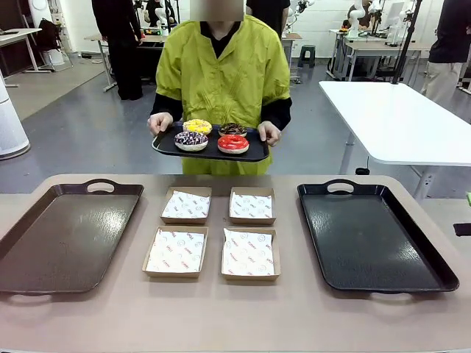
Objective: Individually package the donuts and arrange them on the tray.
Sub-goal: Pick up one Paper togo box.
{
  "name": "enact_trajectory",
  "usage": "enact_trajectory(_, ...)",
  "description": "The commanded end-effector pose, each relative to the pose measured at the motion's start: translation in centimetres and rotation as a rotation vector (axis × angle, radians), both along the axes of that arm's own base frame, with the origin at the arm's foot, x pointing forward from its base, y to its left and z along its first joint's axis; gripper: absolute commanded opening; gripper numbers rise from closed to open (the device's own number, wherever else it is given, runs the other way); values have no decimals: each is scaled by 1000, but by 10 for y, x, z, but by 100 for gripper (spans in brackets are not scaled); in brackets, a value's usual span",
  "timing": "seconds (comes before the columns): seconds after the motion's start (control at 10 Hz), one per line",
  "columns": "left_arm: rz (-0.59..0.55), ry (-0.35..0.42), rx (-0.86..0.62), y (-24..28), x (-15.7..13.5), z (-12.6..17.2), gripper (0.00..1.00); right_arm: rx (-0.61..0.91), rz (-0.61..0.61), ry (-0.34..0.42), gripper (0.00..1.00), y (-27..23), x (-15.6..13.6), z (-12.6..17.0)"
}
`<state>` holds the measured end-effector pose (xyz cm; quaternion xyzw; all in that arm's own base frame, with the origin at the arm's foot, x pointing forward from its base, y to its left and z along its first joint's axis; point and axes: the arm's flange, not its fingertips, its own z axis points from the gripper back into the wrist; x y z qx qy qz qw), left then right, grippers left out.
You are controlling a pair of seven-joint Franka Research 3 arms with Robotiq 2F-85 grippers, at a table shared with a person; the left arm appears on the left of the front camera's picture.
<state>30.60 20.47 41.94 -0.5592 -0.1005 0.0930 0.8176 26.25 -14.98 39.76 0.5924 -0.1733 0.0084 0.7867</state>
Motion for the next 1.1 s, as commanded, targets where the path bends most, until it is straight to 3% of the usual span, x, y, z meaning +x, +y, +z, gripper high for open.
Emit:
enact_trajectory(0.0, 2, -8, -4, 1, -2, 2, 100, 5, -2, -8, 100, -1, 0, 1)
enact_trajectory(1.0, 2, -8, -4, 1, -2, 2, 100, 5, -2, -8, 100, -1, 0, 1)
